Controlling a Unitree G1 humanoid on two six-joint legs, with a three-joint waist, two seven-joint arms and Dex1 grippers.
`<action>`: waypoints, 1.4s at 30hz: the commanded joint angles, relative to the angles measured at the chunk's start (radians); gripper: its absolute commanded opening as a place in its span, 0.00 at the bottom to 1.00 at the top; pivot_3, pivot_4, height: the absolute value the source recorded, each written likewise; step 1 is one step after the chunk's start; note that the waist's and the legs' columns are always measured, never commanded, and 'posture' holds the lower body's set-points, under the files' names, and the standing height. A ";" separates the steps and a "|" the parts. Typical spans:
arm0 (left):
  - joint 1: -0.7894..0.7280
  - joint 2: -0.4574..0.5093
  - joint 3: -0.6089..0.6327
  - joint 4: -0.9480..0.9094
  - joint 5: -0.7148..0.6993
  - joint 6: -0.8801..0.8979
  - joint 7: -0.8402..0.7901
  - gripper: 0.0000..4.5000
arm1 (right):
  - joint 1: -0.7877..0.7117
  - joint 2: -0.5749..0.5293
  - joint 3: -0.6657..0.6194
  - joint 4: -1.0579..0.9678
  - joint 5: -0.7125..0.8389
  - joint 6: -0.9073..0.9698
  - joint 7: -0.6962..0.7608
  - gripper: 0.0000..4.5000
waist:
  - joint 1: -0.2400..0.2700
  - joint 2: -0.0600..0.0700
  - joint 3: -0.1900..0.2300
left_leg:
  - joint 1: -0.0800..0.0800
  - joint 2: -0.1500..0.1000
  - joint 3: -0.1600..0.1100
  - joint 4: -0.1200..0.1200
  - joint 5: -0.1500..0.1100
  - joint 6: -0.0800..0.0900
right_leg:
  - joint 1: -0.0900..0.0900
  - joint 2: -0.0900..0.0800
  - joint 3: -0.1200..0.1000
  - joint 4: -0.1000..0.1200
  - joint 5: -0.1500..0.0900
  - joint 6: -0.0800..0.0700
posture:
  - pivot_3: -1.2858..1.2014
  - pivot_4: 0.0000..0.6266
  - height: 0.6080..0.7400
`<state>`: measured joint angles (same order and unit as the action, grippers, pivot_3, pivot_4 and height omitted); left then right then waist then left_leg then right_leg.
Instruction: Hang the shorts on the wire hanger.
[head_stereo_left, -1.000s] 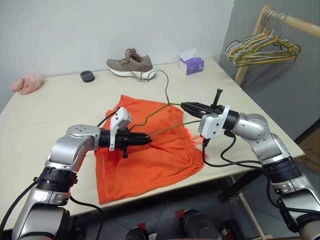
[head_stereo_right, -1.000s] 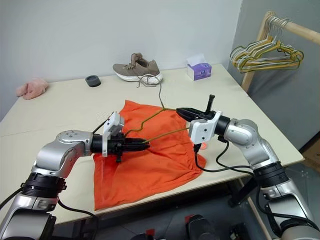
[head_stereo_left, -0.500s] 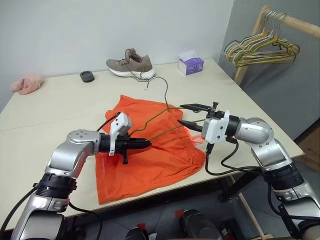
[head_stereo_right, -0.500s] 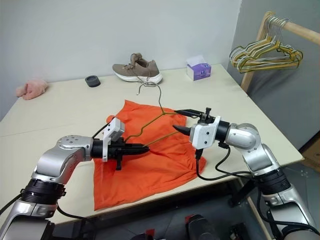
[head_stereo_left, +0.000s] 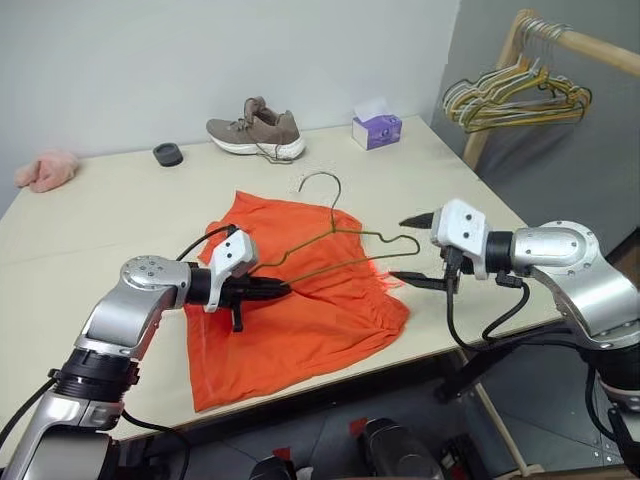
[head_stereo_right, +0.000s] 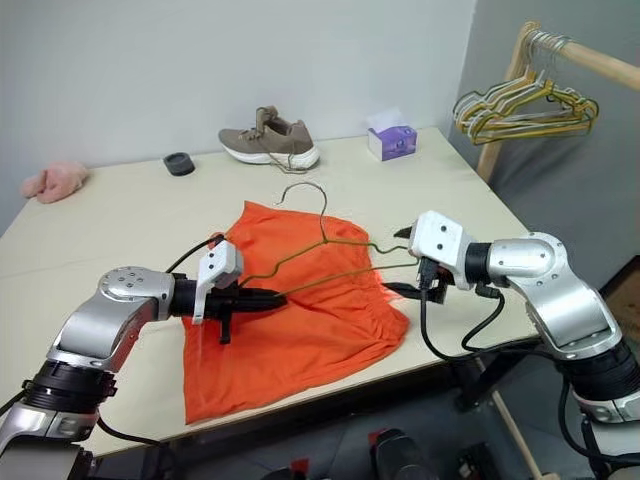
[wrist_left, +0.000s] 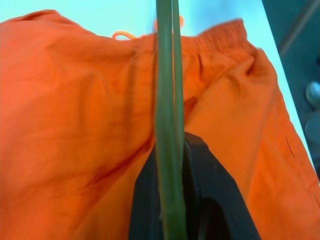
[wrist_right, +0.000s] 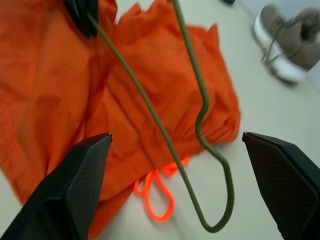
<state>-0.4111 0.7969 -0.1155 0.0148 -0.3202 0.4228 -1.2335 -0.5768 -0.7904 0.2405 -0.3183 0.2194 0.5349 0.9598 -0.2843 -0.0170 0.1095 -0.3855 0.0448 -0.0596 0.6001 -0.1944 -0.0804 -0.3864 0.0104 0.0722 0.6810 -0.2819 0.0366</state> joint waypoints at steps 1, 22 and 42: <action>0.003 0.023 -0.008 -0.053 0.020 -0.038 -0.018 0.00 | -0.079 0.013 0.054 0.045 -0.045 0.026 0.027 0.99 | -0.016 0.000 0.000 | 0.000 0.000 0.001 0.000 0.000 0.000 | 0.000 0.000 0.001 0.000 0.000 0.000 | 0.41 0.10 1.00; 0.023 0.014 -0.011 -0.110 0.041 -0.053 -0.012 0.00 | -0.147 0.054 0.218 0.163 -0.128 0.075 0.225 0.01 | -0.024 0.000 0.000 | -0.002 0.000 0.000 -0.002 0.000 0.001 | -0.003 0.000 0.000 0.000 0.000 0.000 | 0.42 0.10 1.00; 0.075 -0.005 0.238 -0.101 -0.227 0.180 0.051 0.83 | 0.032 -0.073 0.047 0.093 -0.064 0.156 0.198 0.00 | -0.026 -0.001 0.001 | -0.003 0.000 0.000 -0.001 0.000 0.001 | -0.003 0.000 0.000 0.000 0.000 0.000 | 0.41 0.10 1.00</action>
<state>-0.3493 0.7626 0.0598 -0.0709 -0.5074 0.5738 -1.1862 -0.5569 -0.8301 0.3583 -0.1970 0.1395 0.6914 1.1708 -0.3103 -0.0180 0.1101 -0.3882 0.0450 -0.0594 0.5987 -0.1947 -0.0798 -0.3889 0.0105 0.0720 0.6808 -0.2821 0.0367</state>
